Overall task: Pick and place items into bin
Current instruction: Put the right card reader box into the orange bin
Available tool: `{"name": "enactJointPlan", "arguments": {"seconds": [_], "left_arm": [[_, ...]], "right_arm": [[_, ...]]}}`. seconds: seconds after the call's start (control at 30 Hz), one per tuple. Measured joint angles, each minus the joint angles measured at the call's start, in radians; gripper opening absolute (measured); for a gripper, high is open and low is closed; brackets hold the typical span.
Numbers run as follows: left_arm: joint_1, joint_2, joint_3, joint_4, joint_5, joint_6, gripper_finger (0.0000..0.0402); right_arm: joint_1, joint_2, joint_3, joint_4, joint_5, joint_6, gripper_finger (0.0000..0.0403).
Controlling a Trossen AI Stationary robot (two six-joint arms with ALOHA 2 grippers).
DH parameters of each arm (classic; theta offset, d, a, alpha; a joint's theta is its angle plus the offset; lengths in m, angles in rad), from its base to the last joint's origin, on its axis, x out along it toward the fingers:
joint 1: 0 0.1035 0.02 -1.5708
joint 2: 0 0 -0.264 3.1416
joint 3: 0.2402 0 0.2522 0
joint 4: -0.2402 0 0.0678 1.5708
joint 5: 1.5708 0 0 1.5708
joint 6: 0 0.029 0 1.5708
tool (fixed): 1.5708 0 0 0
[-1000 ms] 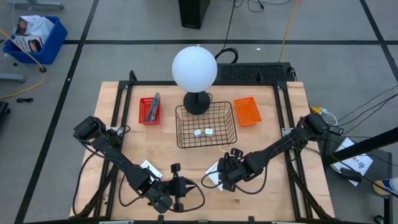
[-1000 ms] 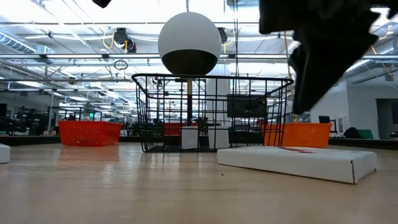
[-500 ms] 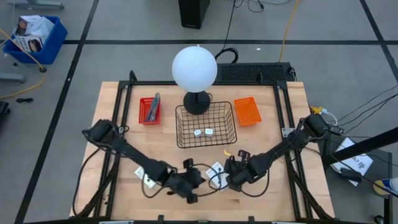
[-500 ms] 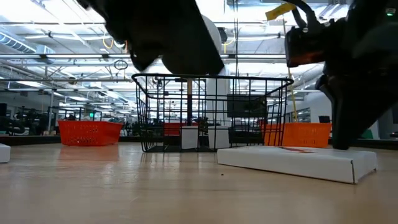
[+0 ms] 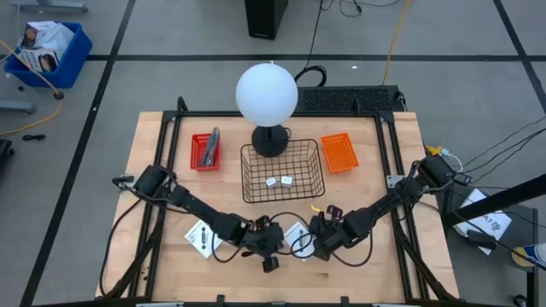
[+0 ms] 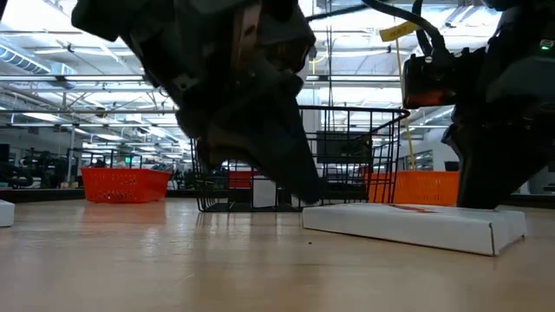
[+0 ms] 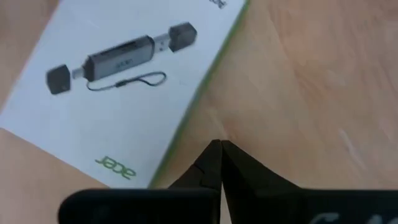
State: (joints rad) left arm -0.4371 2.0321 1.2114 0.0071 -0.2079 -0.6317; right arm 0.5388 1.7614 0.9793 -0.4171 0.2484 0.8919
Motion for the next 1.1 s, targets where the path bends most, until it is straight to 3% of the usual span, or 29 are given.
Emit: {"name": "enactJointPlan", "arguments": {"seconds": [0.2,0.63,0.93,1.1], "left_arm": [[0.027,0.045,0.0,0.014,0.055,-0.058,0.0006],[0.027,0.054,0.001,0.006,0.056,-0.098,0.001],[0.022,0.055,0.0,0.006,0.048,-0.104,0.0005],[0.019,0.056,-0.001,0.009,0.047,-0.104,0.0023]], "right_arm": [[-0.001,0.0,-0.014,0.15,-0.021,-0.024,0.0],[0.004,0.0,-0.019,0.286,-0.074,-0.13,0.0],[0.026,-0.019,-0.019,0.327,-0.024,-0.177,0.0],[0.045,-0.056,-0.016,0.345,0.042,-0.196,0.0]]}}
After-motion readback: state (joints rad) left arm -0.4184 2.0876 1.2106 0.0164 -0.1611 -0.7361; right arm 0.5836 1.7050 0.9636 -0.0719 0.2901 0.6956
